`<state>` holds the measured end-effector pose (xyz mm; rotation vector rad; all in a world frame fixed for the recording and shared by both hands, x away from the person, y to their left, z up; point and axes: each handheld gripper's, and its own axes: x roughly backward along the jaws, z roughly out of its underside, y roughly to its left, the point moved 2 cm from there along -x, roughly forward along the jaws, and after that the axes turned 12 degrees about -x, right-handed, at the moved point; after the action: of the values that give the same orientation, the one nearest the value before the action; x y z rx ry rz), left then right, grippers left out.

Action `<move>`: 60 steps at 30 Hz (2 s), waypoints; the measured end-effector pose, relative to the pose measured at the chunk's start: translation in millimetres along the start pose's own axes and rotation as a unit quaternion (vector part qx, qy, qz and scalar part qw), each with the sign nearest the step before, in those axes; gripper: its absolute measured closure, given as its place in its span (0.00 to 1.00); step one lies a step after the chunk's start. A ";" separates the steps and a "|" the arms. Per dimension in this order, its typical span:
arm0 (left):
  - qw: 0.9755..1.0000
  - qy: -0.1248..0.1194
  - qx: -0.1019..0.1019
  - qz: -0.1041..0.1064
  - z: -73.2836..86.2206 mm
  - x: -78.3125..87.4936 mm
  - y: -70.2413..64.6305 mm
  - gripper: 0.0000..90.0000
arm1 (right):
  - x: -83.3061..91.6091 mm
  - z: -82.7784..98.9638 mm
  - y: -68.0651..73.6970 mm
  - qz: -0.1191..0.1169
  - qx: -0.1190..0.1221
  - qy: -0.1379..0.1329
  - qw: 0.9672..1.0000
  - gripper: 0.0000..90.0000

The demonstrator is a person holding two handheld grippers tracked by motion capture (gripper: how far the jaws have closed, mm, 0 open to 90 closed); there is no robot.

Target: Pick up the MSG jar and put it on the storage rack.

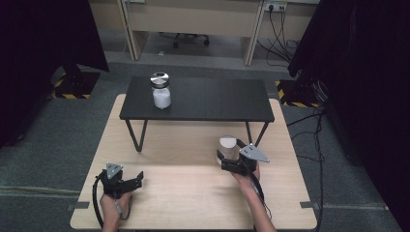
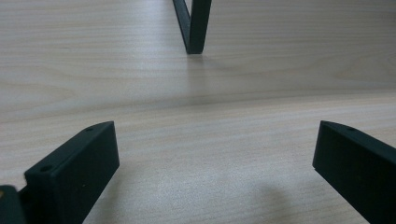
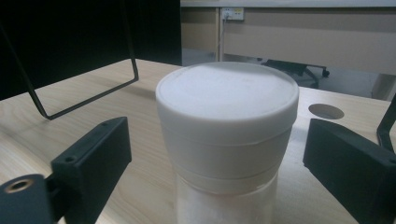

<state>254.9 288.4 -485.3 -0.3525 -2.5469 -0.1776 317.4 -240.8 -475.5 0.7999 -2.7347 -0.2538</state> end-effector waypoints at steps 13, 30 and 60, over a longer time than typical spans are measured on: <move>1.000 -0.005 -0.001 0.006 1.2 0.1 1.2 0.00 | -1.1 -4.4 -0.4 -0.003 0.002 0.001 1.000 0.28; 1.000 -0.008 0.000 0.008 1.7 0.0 1.8 0.00 | -2.7 -0.2 -8.7 -0.015 -0.022 -0.008 1.000 0.36; 1.000 0.001 -0.003 0.009 -0.3 -1.7 1.8 0.00 | 30.2 -24.6 -3.6 0.006 -0.019 0.005 1.000 0.37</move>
<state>256.9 289.7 -485.9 -0.3779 -2.5417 -0.1773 302.6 -262.5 -446.6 0.7713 -2.7162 -0.2959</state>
